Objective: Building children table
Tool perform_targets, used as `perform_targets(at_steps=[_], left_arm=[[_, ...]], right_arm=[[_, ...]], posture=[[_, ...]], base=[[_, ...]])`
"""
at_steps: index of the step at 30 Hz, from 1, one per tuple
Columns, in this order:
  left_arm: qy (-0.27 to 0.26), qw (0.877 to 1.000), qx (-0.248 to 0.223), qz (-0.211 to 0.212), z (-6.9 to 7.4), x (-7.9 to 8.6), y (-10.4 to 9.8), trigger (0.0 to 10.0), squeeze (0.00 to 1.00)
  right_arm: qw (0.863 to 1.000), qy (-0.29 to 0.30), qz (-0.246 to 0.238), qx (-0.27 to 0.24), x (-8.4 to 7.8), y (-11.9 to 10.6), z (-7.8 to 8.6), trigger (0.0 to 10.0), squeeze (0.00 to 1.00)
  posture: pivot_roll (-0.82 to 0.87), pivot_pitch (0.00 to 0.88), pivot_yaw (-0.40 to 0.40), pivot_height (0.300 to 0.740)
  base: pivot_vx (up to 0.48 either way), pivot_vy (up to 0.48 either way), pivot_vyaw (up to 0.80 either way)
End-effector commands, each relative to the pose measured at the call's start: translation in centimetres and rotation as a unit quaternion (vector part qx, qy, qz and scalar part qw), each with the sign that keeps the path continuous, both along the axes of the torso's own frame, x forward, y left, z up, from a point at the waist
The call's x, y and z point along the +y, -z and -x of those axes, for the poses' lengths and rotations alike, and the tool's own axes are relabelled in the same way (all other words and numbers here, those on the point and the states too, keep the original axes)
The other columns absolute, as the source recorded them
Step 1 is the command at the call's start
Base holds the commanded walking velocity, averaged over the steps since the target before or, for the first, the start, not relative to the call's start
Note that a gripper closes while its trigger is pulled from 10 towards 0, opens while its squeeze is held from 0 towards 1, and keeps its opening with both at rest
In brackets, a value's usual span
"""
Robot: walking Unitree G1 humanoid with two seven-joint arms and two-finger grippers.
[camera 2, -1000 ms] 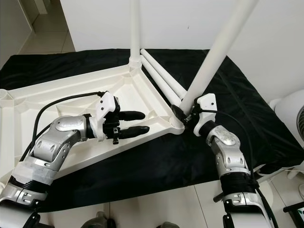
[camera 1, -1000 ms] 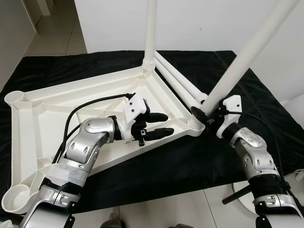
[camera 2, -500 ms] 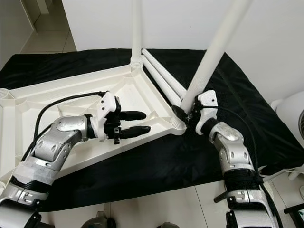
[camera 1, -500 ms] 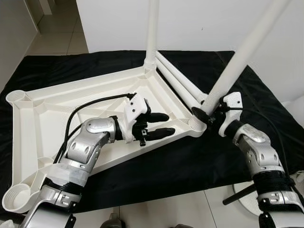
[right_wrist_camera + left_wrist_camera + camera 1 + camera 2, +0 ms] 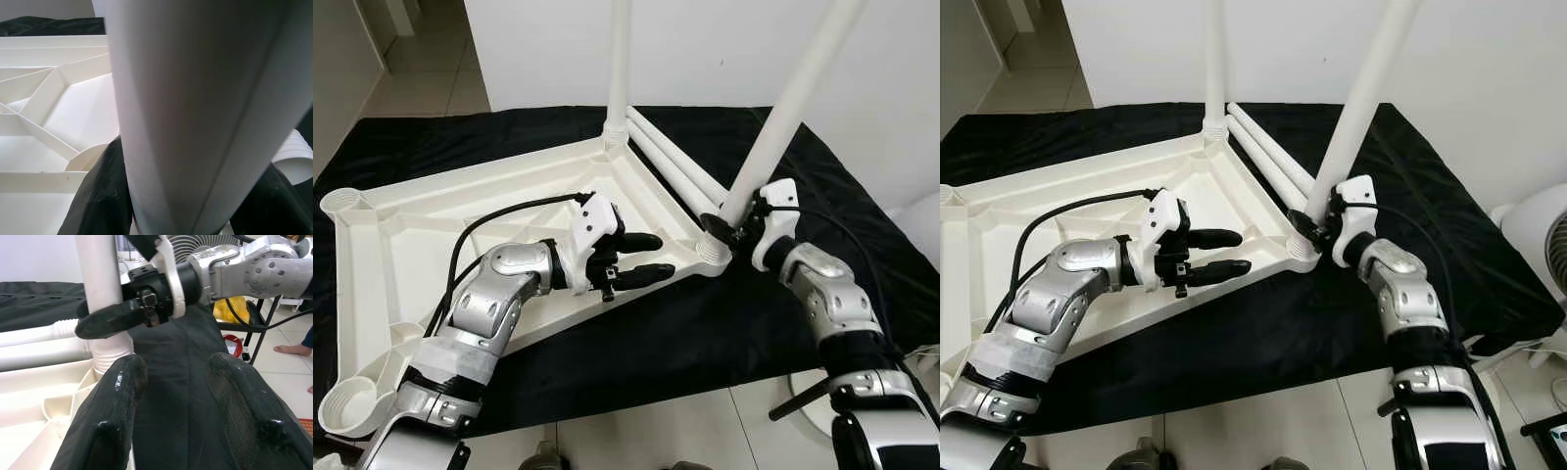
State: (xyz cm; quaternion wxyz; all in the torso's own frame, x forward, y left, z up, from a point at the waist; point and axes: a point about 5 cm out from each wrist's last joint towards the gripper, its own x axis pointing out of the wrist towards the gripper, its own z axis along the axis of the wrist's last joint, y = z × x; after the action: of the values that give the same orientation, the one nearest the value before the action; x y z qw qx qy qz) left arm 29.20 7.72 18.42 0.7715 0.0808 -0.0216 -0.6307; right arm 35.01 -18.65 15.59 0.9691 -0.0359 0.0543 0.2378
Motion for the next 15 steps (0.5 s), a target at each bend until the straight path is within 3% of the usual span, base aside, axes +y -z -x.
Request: perform_targets(at_steps=[1,2,3,12,15], left_arm=[[-0.007,1.000,-0.007,-0.003,-0.1,0.0,-0.1,10.0,0.00],[-0.007,1.000,-0.007,-0.003,-0.1,0.0,-0.1,10.0,0.00],[-0.007,1.000,-0.006,-0.003,-0.1,0.0,-0.1,10.0,0.00],[-0.009,1.000,-0.005,-0.002,0.0,0.0,0.0,10.0,0.00],[-0.010,1.000,-0.004,-0.002,0.1,0.0,0.0,10.0,0.00]], right_arm=[[0.998,0.029,-0.008,0.055,0.1,2.0,0.0,10.0,0.00],[0.998,0.029,-0.008,0.055,0.1,2.0,0.0,10.0,0.00],[0.996,0.070,-0.010,0.046,0.9,1.8,-0.5,10.0,0.00],[0.989,0.138,-0.043,0.034,2.9,1.5,-0.6,10.0,0.00],[0.976,0.201,-0.072,0.029,3.9,1.3,-0.4,10.0,0.00]], posture=[[0.01,0.009,-0.016,0.740],[0.01,0.009,-0.016,0.740],[0.01,0.012,-0.018,0.740],[0.00,0.020,-0.022,0.740],[0.00,0.025,-0.025,0.740]], base=[[0.000,0.000,0.00],[0.000,0.000,0.00],[0.000,0.000,0.00],[0.000,0.000,0.00],[0.000,0.000,0.00]])
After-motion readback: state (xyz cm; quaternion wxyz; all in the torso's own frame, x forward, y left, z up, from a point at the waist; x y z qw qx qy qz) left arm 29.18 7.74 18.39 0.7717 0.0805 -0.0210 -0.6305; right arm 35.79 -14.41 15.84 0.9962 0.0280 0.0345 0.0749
